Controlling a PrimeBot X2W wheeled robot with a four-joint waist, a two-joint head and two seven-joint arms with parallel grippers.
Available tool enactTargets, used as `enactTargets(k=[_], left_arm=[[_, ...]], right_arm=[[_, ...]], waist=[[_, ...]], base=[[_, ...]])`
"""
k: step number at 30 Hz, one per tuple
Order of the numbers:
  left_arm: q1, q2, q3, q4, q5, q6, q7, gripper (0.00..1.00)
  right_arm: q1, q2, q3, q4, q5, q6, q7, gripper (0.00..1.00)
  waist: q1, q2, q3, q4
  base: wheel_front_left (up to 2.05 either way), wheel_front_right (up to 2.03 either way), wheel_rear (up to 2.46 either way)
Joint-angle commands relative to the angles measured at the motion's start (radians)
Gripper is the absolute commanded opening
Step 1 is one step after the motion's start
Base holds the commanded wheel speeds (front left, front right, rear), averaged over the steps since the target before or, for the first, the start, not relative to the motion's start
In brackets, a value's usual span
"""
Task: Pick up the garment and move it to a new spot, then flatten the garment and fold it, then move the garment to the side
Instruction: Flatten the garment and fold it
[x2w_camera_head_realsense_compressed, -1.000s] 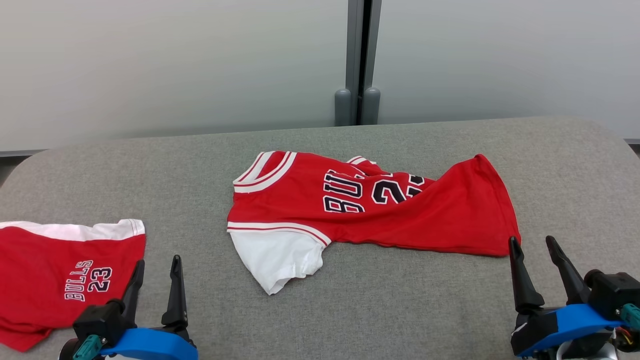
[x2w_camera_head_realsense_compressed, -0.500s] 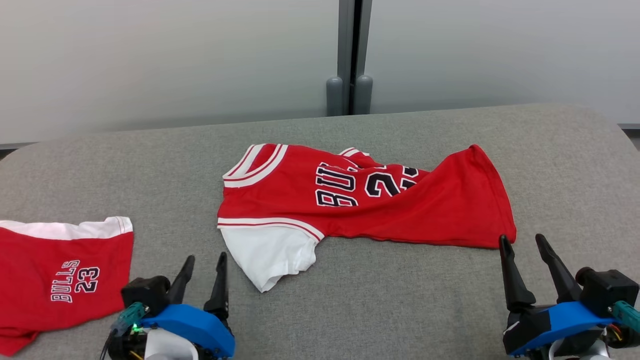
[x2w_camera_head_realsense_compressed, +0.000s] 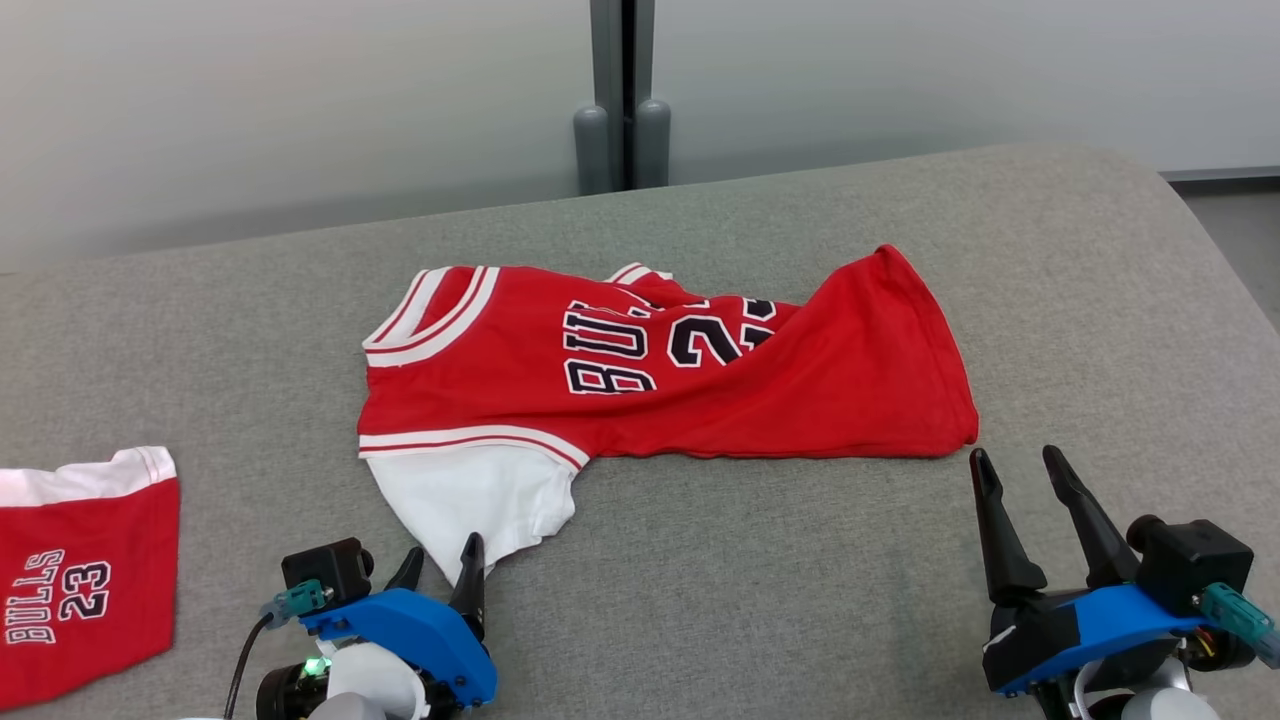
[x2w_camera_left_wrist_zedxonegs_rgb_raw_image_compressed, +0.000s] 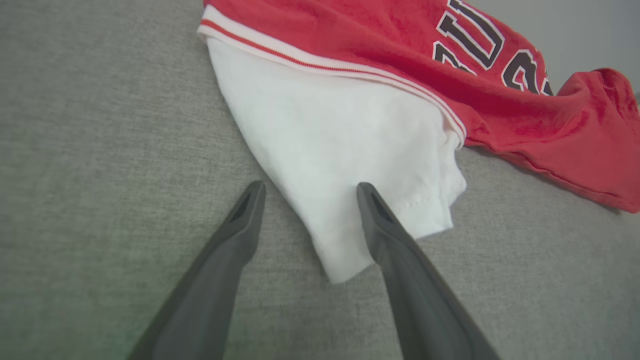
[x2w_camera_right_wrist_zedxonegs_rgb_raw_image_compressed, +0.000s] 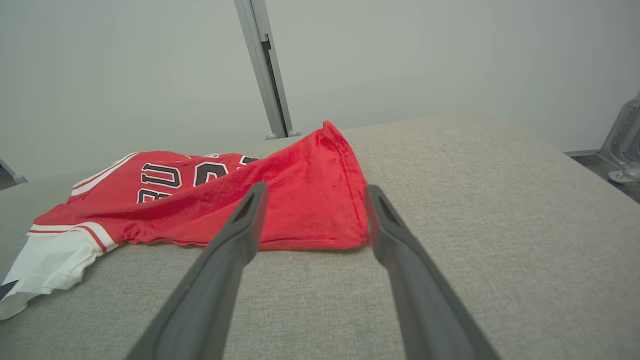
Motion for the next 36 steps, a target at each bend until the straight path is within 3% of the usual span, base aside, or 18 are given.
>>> enactTargets(k=[1,5,6,7,8,21,28,36], left_arm=[[-0.018,-0.001,0.0,0.014,-0.009,0.013,0.009,1.0],[-0.021,-0.002,-0.003,0.045,-0.028,0.029,0.025,1.0],[-0.023,-0.003,-0.003,0.053,-0.033,0.033,0.028,0.81],[-0.024,-0.003,-0.005,0.058,-0.035,0.034,0.028,0.05],[-0.024,-0.003,-0.006,0.064,-0.037,0.035,0.031,0.0],[-0.019,0.042,0.013,-0.019,-0.026,0.057,-0.064,0.0],[-0.038,0.039,-0.002,-0.036,-0.023,0.053,-0.061,0.0],[-0.053,0.034,-0.021,-0.039,-0.023,0.044,-0.069,0.0]], right_arm=[[-0.018,0.0,0.002,0.007,0.004,0.0,-0.009,1.0],[-0.018,0.0,0.006,0.015,0.008,0.0,-0.016,1.0],[-0.018,0.0,0.006,0.018,0.01,0.0,-0.016,1.0],[-0.018,0.0,0.007,0.02,0.011,0.0,-0.017,1.0],[-0.019,0.0,0.007,0.023,0.011,0.0,-0.014,1.0],[-0.192,0.0,-0.122,0.249,-0.019,0.0,0.172,1.0],[-0.296,-0.001,-0.163,0.407,-0.061,0.0,0.185,1.0],[-0.383,-0.001,-0.182,0.551,-0.091,0.0,0.129,1.0]], waist=[[-0.0001,0.0,0.005,-0.009],[-0.0001,0.0,0.011,-0.022],[-0.0001,0.0,0.012,-0.024],[-0.0001,0.0,0.012,-0.026],[-0.0001,0.0,0.013,-0.027],[-0.0001,0.0,0.062,0.028],[-0.0001,0.0,0.088,0.063],[-0.0001,0.0,0.103,0.082]], base=[[0.0,0.0,0.0],[0.0,0.0,0.0],[0.0,0.0,0.0],[0.0,0.0,0.0],[0.0,0.0,0.0],[0.0,0.0,0.0],[0.0,0.0,0.0],[0.0,0.0,0.0]])
